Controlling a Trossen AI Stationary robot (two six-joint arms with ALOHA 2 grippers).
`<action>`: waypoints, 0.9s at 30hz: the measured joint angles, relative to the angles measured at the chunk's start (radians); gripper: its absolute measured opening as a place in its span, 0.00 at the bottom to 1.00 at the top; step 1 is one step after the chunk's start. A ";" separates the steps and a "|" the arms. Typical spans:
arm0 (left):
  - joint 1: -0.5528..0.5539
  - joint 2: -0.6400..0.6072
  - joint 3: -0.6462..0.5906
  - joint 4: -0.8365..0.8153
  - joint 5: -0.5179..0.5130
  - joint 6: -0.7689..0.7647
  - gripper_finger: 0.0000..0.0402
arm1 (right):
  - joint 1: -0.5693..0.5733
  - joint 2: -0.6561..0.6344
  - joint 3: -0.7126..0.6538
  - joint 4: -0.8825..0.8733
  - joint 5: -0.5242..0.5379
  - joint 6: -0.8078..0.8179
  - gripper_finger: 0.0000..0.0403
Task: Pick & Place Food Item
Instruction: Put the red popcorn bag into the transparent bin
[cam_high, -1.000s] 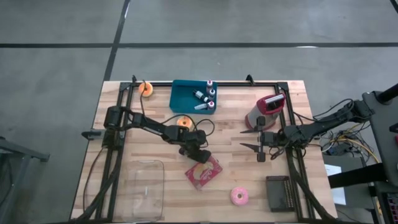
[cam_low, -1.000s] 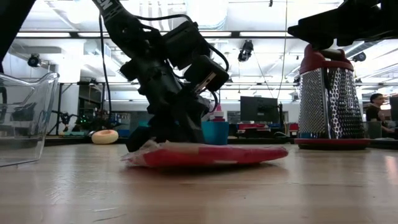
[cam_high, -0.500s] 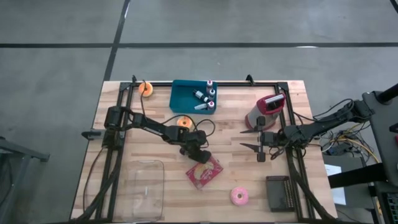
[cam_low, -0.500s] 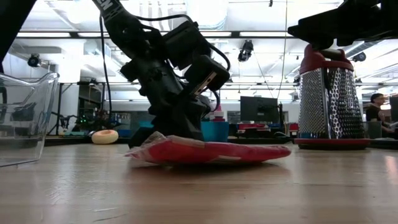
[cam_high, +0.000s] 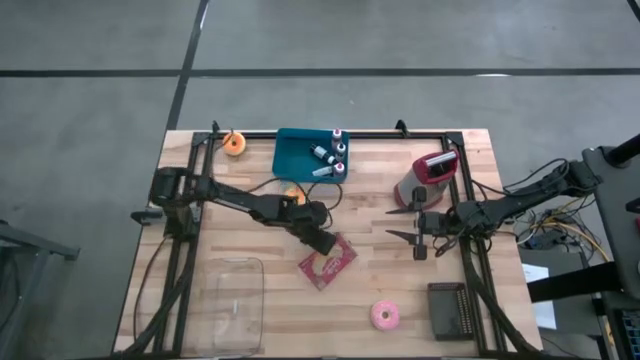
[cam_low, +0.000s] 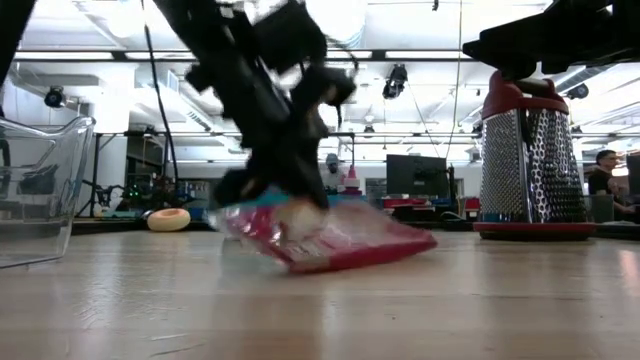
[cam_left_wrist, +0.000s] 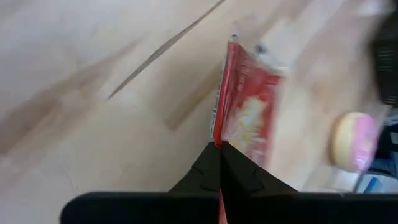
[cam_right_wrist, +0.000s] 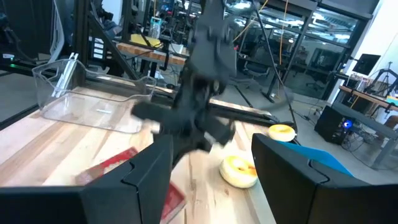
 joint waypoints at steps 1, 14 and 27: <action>-0.001 -0.029 0.000 -0.018 -0.026 0.020 0.00 | 0.000 0.000 0.000 0.001 0.000 0.000 0.54; -0.065 -0.347 -0.004 -0.090 -0.359 0.305 0.00 | 0.000 0.000 0.000 0.000 0.000 0.000 0.54; -0.215 -0.520 -0.004 -0.261 -0.623 0.283 0.00 | 0.000 0.000 0.000 -0.002 0.000 0.000 0.54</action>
